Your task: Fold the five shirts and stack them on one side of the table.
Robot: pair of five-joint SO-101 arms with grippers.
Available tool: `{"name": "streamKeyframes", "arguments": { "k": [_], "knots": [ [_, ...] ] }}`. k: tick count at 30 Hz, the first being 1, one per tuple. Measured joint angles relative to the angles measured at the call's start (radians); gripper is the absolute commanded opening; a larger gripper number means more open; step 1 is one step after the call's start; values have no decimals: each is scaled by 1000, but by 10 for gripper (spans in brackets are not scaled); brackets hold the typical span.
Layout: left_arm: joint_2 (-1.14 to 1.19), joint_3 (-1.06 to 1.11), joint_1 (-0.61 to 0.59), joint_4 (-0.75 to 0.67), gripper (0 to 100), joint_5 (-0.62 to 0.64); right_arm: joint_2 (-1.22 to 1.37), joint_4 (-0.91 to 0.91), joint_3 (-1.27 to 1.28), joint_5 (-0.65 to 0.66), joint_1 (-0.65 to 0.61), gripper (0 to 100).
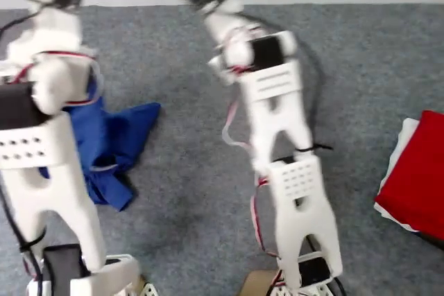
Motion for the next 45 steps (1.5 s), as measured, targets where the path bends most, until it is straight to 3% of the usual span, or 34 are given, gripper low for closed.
{"name": "streamKeyframes", "arguments": {
  "k": [9, 13, 20, 31, 37, 45],
  "knots": [
    [-3, -69, 384, -80, 13, 104, -123, 0, 0, 0, 350, 198],
    [35, -61, 511, -81, 107, 104, -170, 2, 0, 0, 437, 197],
    [78, -60, 532, -78, 160, 109, -230, 2, 40, 0, 483, 197],
    [78, -77, 545, -25, 165, 109, -339, 2, 292, 0, 483, 198],
    [48, -149, 623, 2, 166, 109, -358, 2, 310, 0, 483, 198],
    [46, -152, 758, 175, 166, 109, -358, 2, 310, 0, 483, 198]
  ]
}}
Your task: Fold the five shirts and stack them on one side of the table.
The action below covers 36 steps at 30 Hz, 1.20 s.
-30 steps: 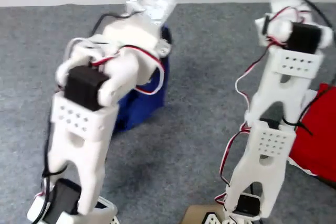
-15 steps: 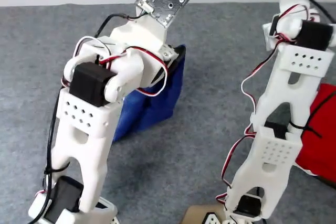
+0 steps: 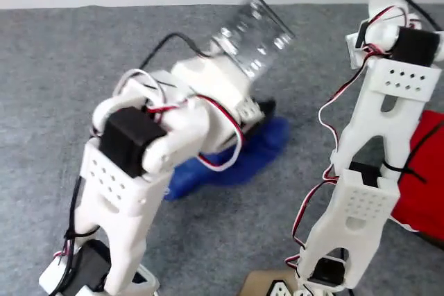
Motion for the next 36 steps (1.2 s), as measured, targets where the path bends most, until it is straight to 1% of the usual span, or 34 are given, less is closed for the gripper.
{"name": "streamKeyframes", "arguments": {
  "k": [3, 8, 11, 15, 18, 22, 26, 30, 33, 36],
  "knots": [
    [3, 43, 5, 20, 166, 0, 0, 0, 0, 0, 0, 198],
    [72, 210, -78, 25, 166, 0, -25, 0, 3, 0, 0, 198],
    [71, 224, -133, 25, 166, -2, -54, 0, 3, 0, 0, 198],
    [29, 275, -204, 25, 164, -78, -58, 0, 3, 0, 0, 198],
    [-28, 361, -241, 25, 163, -146, -69, 0, 31, 0, 0, 198],
    [-137, 531, -305, 25, 163, -206, -158, 0, 189, 17, 0, 198],
    [-275, 724, -370, 25, 161, -242, -307, 0, 437, 66, 0, 198],
    [-407, 947, -411, 25, 118, -307, -450, 0, 672, 92, 0, 198],
    [-453, 1097, -434, 25, 107, -364, -529, 0, 802, 97, 0, 198],
    [-457, 1201, -457, 23, 107, -410, -580, 0, 890, 103, 0, 198]
  ]
}}
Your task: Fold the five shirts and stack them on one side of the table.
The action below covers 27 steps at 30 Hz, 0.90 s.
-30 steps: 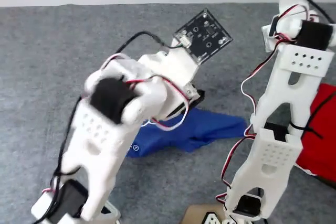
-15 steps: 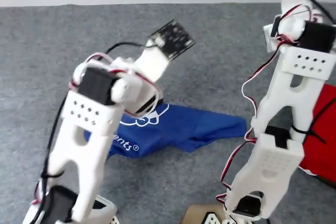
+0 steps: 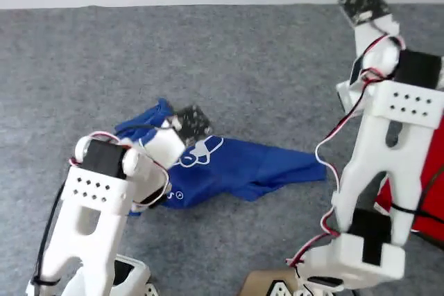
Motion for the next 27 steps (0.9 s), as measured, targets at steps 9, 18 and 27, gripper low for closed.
{"name": "streamKeyframes", "arguments": {
  "k": [9, 18, 27],
  "knots": [
    [176, 141, -167, -212, 110, -72, -34, 0, 72, 0, 0, 198],
    [546, 94, -218, -517, 110, -95, -34, 0, 72, 0, 0, 198],
    [879, -377, -282, -517, 110, -100, -84, 0, 117, 0, 0, 198]
  ]
}}
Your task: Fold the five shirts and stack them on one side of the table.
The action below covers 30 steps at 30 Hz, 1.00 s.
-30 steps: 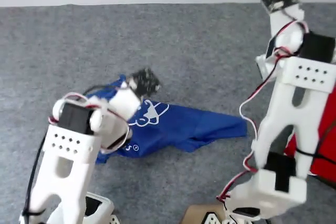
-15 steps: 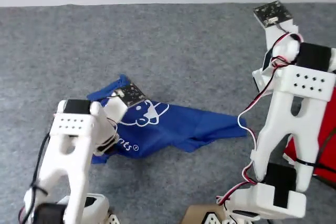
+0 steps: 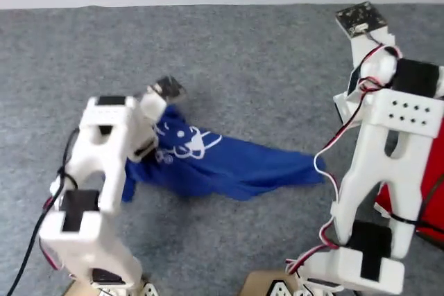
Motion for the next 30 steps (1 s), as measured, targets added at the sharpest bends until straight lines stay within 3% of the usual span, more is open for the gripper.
{"name": "streamKeyframes", "arguments": {
  "k": [8, 16, 22, 30],
  "knots": [
    [117, -463, -44, 315, 109, 0, -77, 0, 124, 0, 0, 198],
    [80, -641, -44, 505, 105, 2, -86, 0, 129, 0, 0, 198],
    [-66, -529, -58, 511, 91, 3, -86, 0, 129, 0, 0, 198],
    [-367, -43, -51, 509, 70, -161, -86, 0, 129, -21, 0, 198]
  ]
}}
